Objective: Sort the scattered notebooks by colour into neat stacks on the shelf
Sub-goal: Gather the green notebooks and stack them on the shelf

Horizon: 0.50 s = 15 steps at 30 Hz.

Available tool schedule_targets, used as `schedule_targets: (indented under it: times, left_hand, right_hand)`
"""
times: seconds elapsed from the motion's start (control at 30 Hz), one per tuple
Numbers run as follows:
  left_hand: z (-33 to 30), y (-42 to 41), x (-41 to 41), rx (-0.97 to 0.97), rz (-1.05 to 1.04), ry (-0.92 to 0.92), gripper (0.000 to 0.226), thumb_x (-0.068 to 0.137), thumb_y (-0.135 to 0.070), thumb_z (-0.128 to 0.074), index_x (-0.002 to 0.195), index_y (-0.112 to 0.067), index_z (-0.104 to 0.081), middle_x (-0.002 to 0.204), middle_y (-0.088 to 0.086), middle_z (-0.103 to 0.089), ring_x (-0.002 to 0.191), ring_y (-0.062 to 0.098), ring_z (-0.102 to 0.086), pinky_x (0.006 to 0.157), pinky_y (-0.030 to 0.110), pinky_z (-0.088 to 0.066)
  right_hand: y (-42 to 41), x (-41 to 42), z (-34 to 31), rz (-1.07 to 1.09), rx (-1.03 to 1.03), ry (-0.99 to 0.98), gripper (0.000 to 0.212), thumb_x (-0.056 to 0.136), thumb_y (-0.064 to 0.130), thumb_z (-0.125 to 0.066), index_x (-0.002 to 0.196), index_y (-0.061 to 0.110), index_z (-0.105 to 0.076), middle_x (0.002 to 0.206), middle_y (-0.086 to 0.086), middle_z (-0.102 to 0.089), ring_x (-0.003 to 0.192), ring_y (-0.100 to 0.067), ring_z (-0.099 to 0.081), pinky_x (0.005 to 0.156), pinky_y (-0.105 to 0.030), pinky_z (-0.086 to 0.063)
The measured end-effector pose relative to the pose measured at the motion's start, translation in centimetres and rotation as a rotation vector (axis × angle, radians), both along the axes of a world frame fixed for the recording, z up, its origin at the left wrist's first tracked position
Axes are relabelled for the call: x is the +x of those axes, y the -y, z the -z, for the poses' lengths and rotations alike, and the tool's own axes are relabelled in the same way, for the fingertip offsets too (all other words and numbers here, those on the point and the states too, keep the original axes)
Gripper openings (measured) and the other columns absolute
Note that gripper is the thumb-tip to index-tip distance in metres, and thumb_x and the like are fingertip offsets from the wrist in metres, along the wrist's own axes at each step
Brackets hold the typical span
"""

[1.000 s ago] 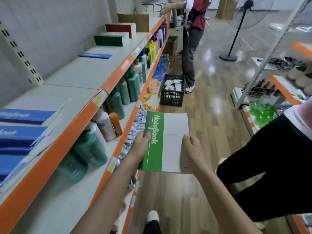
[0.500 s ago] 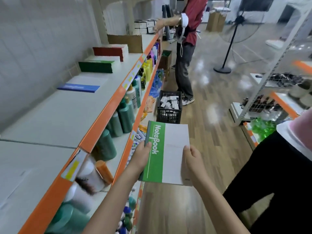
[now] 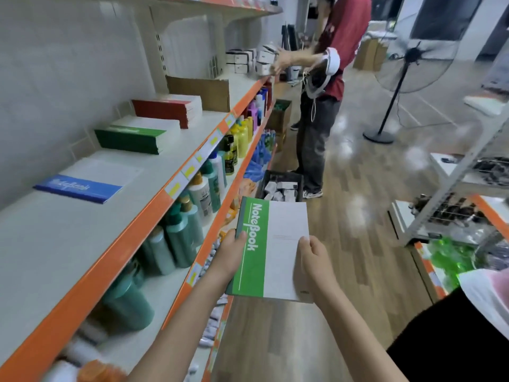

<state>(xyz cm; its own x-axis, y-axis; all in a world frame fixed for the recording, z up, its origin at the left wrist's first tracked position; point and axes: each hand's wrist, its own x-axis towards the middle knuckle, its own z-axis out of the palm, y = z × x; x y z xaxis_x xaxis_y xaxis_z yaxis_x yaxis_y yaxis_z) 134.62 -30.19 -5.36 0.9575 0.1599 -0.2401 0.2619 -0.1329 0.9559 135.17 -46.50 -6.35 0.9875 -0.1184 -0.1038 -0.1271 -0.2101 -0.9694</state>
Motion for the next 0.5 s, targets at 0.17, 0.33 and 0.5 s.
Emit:
schedule_targets:
  times: [0.17,0.33,0.5]
  left_hand:
    - [-0.2,1.2,5.4,-0.024,-0.044,0.033,0.023,0.102,-0.022,-0.035,0.105,-0.028,-0.057,0.112,0.003,-0.066,0.102,0.021,-0.063,0.09,0.038,-0.05]
    - [-0.1,1.3,9.9,-0.046,-0.086,0.035,0.025,0.102,-0.019,-0.036,0.112,-0.019,-0.059,0.106,0.002,-0.068,0.092,0.016,-0.065,0.07,0.027,-0.05]
    - [-0.2,0.5,15.5,-0.04,-0.173,0.044,0.021,0.102,-0.019,-0.038,0.097,-0.02,-0.058,0.088,-0.007,-0.066,0.077,0.009,-0.064,0.055,0.017,-0.049]
  right_hand:
    - [1.2,6.3,0.2,-0.04,-0.022,-0.004,0.029,0.101,0.024,-0.034,0.091,0.007,-0.056,0.089,-0.004,-0.061,0.079,-0.014,-0.053,0.068,-0.029,-0.038]
    - [1.3,11.8,0.5,-0.096,-0.031,-0.006,0.03,0.101,0.023,-0.033,0.092,0.005,-0.055,0.093,-0.009,-0.062,0.081,-0.016,-0.053,0.069,-0.03,-0.038]
    - [0.3,18.3,0.0,-0.151,-0.056,0.005,0.027,0.101,0.023,-0.034,0.089,0.013,-0.056,0.089,0.001,-0.062,0.081,-0.013,-0.055,0.068,-0.027,-0.039]
